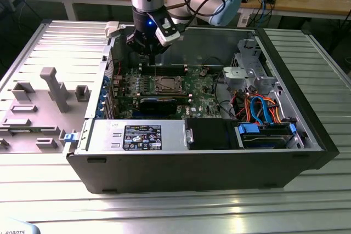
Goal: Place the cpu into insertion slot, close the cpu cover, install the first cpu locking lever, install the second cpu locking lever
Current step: 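Install the first cpu locking lever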
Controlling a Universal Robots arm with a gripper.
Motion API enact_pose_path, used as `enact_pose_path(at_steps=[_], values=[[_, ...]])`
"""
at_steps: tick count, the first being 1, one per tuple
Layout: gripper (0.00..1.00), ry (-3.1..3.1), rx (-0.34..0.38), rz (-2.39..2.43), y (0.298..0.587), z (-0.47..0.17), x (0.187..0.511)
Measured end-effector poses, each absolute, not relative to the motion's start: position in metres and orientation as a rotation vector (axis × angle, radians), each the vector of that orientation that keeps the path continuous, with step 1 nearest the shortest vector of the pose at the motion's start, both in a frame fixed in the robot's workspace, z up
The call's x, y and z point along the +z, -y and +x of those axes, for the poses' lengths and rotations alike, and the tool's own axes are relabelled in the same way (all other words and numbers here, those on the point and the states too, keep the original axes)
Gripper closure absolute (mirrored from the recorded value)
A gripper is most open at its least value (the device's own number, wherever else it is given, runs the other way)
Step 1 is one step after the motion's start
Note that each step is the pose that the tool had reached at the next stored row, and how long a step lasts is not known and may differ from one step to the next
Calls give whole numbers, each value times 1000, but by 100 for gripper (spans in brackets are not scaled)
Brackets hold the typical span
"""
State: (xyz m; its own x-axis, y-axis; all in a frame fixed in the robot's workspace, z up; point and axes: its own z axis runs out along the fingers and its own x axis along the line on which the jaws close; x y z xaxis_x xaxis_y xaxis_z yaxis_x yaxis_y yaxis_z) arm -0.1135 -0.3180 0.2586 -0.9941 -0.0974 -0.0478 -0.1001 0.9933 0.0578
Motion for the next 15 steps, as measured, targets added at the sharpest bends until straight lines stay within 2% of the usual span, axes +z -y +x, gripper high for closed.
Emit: enact_pose_path(at_steps=[15], values=[[89,-3092,93,-153,318,-103,257]])
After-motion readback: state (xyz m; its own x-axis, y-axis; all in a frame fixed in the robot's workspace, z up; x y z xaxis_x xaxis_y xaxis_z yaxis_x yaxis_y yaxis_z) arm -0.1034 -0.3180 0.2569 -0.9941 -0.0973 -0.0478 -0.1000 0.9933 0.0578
